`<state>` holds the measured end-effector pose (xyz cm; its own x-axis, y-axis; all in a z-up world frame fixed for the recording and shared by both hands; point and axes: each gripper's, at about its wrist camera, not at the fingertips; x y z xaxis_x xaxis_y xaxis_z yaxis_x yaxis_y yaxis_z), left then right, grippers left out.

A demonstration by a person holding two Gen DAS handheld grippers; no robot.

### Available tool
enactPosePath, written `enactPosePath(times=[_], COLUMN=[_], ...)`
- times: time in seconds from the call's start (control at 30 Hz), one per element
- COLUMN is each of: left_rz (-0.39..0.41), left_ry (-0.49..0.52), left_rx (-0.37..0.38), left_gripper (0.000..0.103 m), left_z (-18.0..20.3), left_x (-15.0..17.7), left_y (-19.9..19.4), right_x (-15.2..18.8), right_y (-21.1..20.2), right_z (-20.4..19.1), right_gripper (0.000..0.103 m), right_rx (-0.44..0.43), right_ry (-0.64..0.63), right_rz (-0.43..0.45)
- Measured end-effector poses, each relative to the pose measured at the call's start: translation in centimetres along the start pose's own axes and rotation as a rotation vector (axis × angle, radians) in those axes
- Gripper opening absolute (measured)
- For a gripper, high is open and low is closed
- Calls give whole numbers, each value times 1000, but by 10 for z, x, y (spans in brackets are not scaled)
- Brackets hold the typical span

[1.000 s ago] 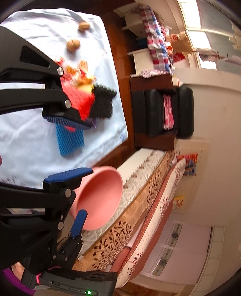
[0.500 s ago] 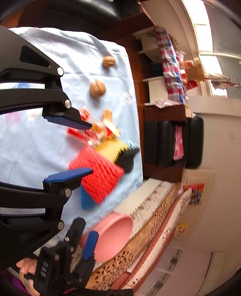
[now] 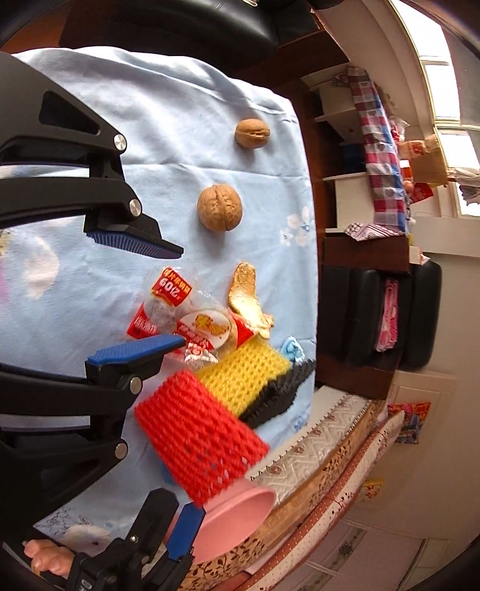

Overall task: Collect trash
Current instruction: 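Grasp the red-label snack bag with the left tool while the right grasps the red net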

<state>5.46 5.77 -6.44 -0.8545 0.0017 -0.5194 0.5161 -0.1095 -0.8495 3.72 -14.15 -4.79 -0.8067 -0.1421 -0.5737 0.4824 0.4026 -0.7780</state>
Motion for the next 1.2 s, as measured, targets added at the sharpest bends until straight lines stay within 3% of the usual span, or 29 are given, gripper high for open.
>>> enactPosePath(times=[0.2, 0.27, 0.33, 0.4, 0.47, 0.6, 0.87, 1.2], left_rz=[-51, -44, -36, -28, -20, 6, 80, 151], left_ry=[-40, -41, -29, -27, -31, -32, -22, 37], left_rx=[13, 25, 34, 41, 53, 58, 75, 113], left_gripper=[43, 40, 27, 21, 17, 10, 10, 10], left_z=[-5, -5, -3, -2, -2, 0, 9, 42], left_x=[-4, -4, -2, -1, 0, 2, 4, 1], left_y=[18, 18, 16, 14, 11, 1, -38, -74], right_x=[-9, -11, -11, -11, -10, -8, -4, 2], right_y=[17, 22, 25, 27, 28, 20, -7, -41], right_z=[3, 3, 3, 2, 1, -1, -4, -1], right_gripper=[58, 45, 34, 18, 11, 10, 10, 10], right_rx=[-16, -26, -37, -49, -62, -82, -135, -110], right_ry=[21, 21, 20, 17, 12, 1, -5, -3], right_rz=[-39, -54, -65, -73, -78, -60, -11, 57])
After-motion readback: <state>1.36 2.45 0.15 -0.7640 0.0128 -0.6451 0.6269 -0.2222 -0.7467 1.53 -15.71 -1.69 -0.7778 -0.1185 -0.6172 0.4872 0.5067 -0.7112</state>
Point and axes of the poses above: each gripper's, at about its wrist camera, not at the fingertips, and y roughly the way its jaws point, z to its right, x to its underside, and after that the axes turned 10 degrees about -z, right-handed
